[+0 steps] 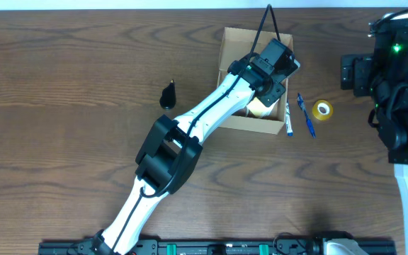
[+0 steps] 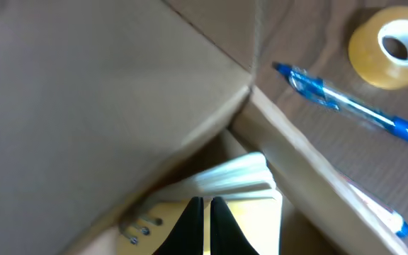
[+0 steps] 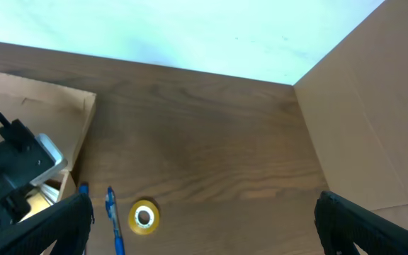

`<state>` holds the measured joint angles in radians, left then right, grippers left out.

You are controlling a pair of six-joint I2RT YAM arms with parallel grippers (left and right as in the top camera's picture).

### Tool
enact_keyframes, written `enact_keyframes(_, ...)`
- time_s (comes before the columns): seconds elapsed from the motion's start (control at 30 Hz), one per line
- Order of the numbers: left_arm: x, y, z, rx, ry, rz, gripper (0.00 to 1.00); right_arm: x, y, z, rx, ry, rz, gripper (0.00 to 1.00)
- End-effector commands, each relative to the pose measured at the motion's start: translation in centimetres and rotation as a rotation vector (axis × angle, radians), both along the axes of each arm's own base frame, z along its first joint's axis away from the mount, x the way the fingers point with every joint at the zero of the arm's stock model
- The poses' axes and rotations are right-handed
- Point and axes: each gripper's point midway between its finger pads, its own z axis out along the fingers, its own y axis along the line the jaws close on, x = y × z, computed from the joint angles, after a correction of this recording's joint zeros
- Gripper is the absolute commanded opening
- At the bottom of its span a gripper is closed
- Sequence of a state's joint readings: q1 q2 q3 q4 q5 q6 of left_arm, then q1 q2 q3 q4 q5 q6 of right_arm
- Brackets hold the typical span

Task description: Pack container

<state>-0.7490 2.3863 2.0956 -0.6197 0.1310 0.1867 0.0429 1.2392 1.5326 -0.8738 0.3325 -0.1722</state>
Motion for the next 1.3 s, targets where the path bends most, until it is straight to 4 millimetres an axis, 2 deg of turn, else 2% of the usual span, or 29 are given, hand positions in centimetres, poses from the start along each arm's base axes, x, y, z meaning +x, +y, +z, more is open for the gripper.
enact_keyframes(0.0,0.9,0.8,0.6,0.017,-0.04,0.017,0.06,0.0,-0.1,0.6,-0.016,-0.004,0.008,0.99)
enact_keyframes(0.07,1.1,0.9,-0.5,0.023,-0.026,0.028,0.06,0.0,-0.1,0.6,-0.016,-0.004,0.008,0.99)
enact_keyframes(0.33,1.4,1.5,-1.8,0.021,-0.005,0.056,0.06,0.1,-0.1,0.7,-0.016,-0.009,0.008,0.99)
enact_keyframes(0.5,-0.1,1.0,-3.0,0.015,0.044,0.044,0.06,0.1,-0.1,0.6,-0.016,-0.007,0.008,0.99)
enact_keyframes(0.83,-1.5,0.9,-4.5,0.036,0.08,0.043,0.06,0.0,-0.1,0.6,-0.016,-0.005,0.008,0.99)
enact_keyframes(1.1,-1.8,0.7,-4.1,0.047,0.064,0.043,0.06,0.0,-0.1,0.6,-0.015,-0.004,0.009,0.99)
enact_keyframes(1.27,-0.3,1.6,-0.8,0.067,-0.025,0.096,0.06,0.2,0.3,0.6,-0.004,-0.008,0.026,0.99)
